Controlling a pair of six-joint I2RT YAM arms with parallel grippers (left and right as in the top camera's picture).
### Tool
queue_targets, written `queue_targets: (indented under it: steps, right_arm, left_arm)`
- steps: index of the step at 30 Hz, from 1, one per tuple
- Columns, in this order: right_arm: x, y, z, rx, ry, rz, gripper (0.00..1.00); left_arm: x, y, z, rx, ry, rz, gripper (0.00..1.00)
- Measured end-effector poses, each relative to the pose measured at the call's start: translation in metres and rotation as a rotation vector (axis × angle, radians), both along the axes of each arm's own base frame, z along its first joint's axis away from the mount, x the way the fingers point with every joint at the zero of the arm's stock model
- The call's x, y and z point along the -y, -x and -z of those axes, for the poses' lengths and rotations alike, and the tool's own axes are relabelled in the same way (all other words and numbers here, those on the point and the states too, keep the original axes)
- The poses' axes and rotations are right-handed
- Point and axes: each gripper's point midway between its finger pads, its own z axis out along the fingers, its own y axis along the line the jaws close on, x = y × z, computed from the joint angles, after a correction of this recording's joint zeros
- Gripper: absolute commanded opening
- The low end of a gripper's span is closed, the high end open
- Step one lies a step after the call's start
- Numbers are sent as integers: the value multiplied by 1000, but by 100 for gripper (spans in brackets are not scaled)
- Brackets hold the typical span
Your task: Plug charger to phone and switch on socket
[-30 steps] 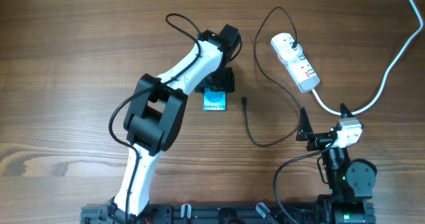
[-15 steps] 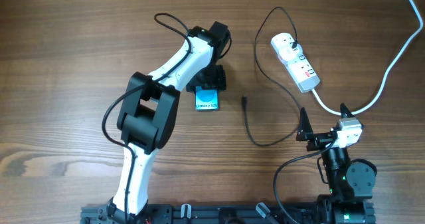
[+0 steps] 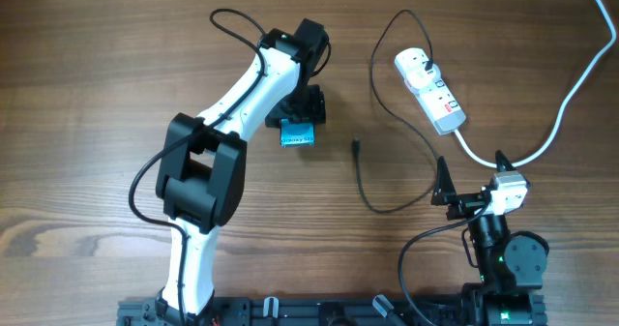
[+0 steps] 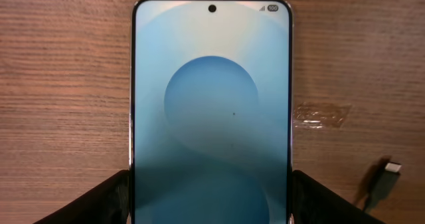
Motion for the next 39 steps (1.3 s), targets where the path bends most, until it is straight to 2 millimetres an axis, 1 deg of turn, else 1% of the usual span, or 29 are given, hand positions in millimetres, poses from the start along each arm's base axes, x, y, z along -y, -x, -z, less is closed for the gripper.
queue_targets:
  steps: [4, 5, 7, 8, 11, 15, 19, 21, 26, 29, 31, 34, 39]
  right_arm:
    - [0, 0, 0, 0, 0, 0, 100]
    - [0, 0, 0, 0, 0, 0, 100]
    - [0, 0, 0, 0, 0, 0, 100]
    - [0, 0, 0, 0, 0, 0, 100]
    - [0, 0, 0, 0, 0, 0, 100]
    - [0, 0, 0, 0, 0, 0, 100]
    - [0, 0, 0, 0, 0, 0, 100]
    - [0, 0, 0, 0, 0, 0, 100]
    - [0, 0, 0, 0, 0, 0, 100]
    - [0, 0, 0, 0, 0, 0, 100]
    - [0, 0, 0, 0, 0, 0, 100]
    - [0, 0, 0, 0, 0, 0, 100]
    - [0, 0, 0, 0, 0, 0, 100]
  left_arm:
    - [4, 12, 16, -18, -9, 22, 75]
    - [6, 17, 24, -20, -9, 28, 75]
    - [8, 26, 34, -29, -15, 35, 76]
    - [9, 26, 34, -22, -10, 36, 78]
    - [9, 21, 33, 14, -2, 25, 92]
    - [10, 13, 33, 56, -1, 19, 99]
    - [9, 3, 32, 98, -13, 18, 99]
    - [6, 2, 33, 103, -22, 14, 98]
    - [-3, 2, 33, 88, -34, -3, 98]
    - [-4, 3, 32, 82, -36, -5, 98]
    - [-3, 1, 29, 92, -28, 0, 99]
    - [-4, -6, 23, 116, -17, 40, 100]
    - [-15, -14, 21, 128, -23, 91, 100]
